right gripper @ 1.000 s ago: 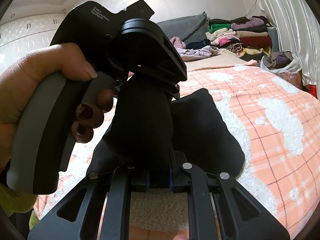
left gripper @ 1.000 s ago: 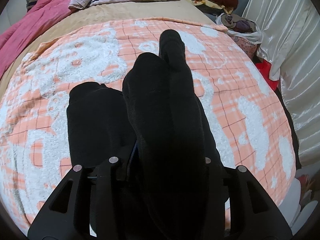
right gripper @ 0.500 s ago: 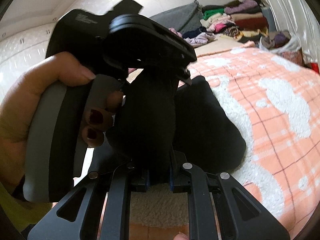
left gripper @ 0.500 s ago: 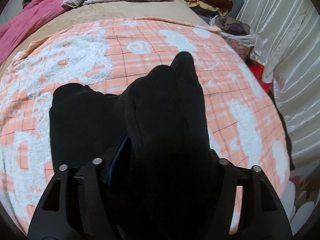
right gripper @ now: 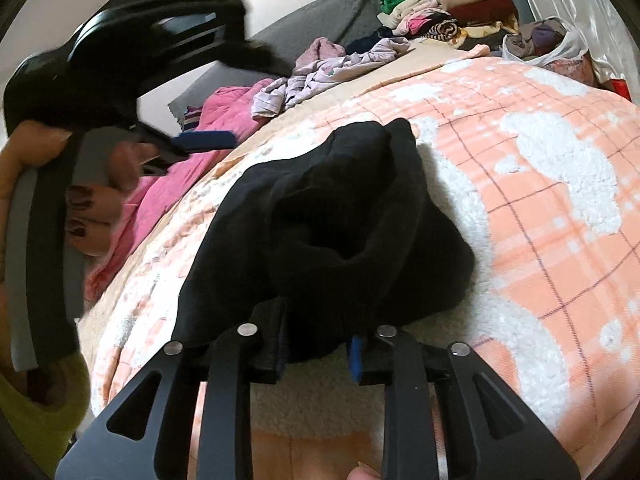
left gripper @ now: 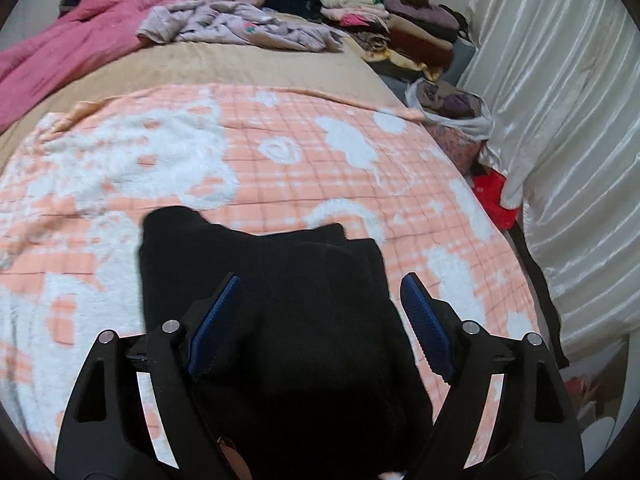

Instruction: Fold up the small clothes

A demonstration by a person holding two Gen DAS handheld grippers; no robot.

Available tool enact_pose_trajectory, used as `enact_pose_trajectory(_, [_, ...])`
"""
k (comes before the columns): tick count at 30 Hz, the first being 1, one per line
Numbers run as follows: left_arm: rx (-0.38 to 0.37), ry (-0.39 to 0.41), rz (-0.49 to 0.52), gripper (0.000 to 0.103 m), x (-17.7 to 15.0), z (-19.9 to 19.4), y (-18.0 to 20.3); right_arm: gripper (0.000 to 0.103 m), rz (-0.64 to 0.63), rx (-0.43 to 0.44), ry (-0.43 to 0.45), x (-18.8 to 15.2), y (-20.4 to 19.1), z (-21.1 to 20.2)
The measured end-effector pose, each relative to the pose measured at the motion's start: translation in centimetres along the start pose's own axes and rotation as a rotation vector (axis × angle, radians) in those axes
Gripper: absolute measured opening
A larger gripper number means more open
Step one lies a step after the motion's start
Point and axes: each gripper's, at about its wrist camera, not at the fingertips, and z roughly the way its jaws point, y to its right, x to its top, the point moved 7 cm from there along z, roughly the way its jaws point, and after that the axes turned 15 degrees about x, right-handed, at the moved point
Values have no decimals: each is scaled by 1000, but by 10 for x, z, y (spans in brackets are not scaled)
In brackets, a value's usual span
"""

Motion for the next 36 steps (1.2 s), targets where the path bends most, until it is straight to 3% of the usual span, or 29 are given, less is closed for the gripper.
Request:
enact_pose_trajectory(4, [24,16,-23,74,-3,-7,-20,32,17,5,5,-1,1,-10])
enact_pose_trajectory(6, [25,17,-34,74,-6,-10,-30,47,25,6,8,3,1,-17])
enact_pose_trajectory(9, [41,29,-38,74,-11,-15,-42,50,35,18,28,10,-1,-31])
enact_pose_trajectory(11, [60,38,-33,74,-15,-18,-50,62,34,30,30,14,-3,-42])
enact_pose_trajectory(17, [131,87,-7,74,-28,-29,-77,73,42,65,25,46,-5,-56])
enact_pose_trajectory(28, [205,116,49,74,-57,-29,-103,76,113,-43,-169,95,41,8])
enact_pose_trajectory(34, [166,96,38,74,-65,-20,-102,76,139,-73,-257,99,60,50])
enact_pose_trajectory(35, [165,94,44,74,-66,-18,-101,74,149,-69,-262,99,62,54])
enact_pose_trajectory(36, [163,91,49,74,-67,-17,-100,63,146,-61,-264,99,62,57])
